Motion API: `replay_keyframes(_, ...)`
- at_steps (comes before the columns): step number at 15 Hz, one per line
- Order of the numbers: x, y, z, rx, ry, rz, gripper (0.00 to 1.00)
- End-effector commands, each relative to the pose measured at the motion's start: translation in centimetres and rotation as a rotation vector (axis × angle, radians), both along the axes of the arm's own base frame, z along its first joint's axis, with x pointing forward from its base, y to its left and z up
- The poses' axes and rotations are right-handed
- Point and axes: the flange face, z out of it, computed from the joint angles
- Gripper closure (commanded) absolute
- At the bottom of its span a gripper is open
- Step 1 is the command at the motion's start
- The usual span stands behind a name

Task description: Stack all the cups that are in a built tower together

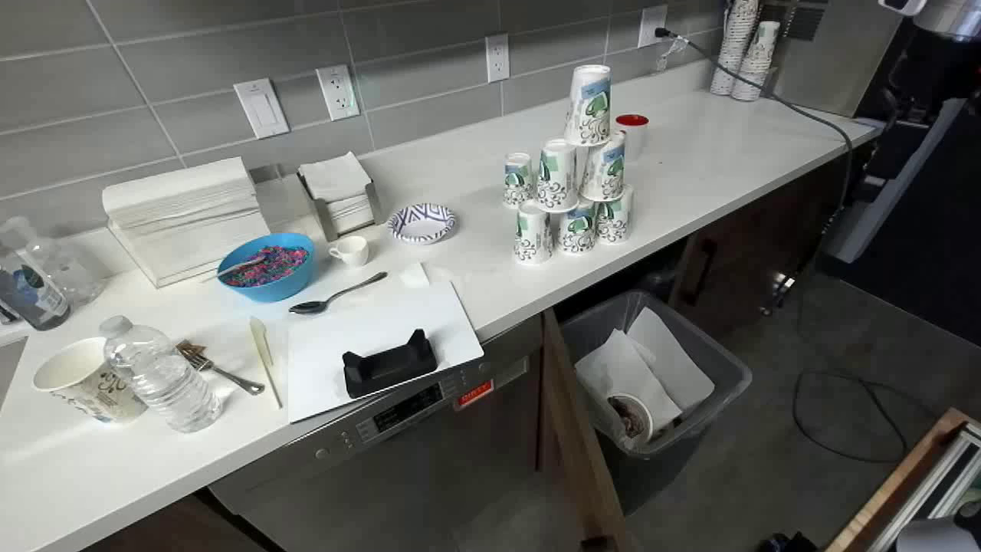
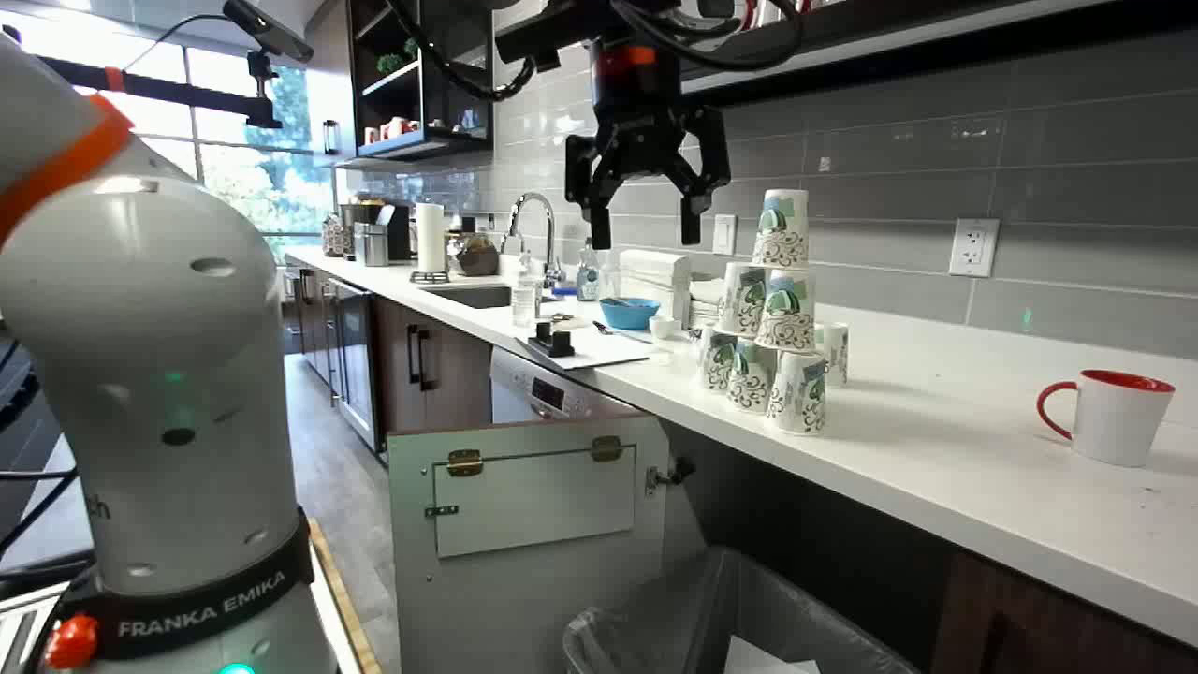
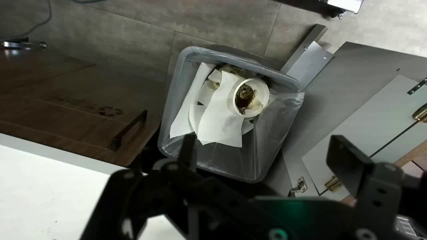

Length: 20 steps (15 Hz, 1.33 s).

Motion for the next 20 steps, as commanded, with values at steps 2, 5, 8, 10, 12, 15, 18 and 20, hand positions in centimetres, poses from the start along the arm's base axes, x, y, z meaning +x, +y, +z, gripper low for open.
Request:
replay_keyframes(2,0.0,0.0,0.1,0.000,0.001,0.000,0.00)
replay_keyframes(5,0.0,0.0,0.1,0.000,0.001,0.000,0.00)
replay_keyframes(8,2.2,0.4,0.4,-0.006,-0.061,0.028,0.00)
replay_keyframes(10,5.2,1.6,0.9,-0.006,-0.136,0.092,0.00)
replay_keyframes(12,8.1,3.2,2.0,-0.010,-0.187,0.168,0.00)
replay_keyframes(15,12.0,5.9,3.6,-0.007,-0.187,0.288,0.00)
replay_keyframes(18,15.3,7.7,5.6,0.004,-0.181,0.380,0.00)
replay_keyframes(20,17.5,8.4,6.4,0.007,-0.191,0.418,0.00)
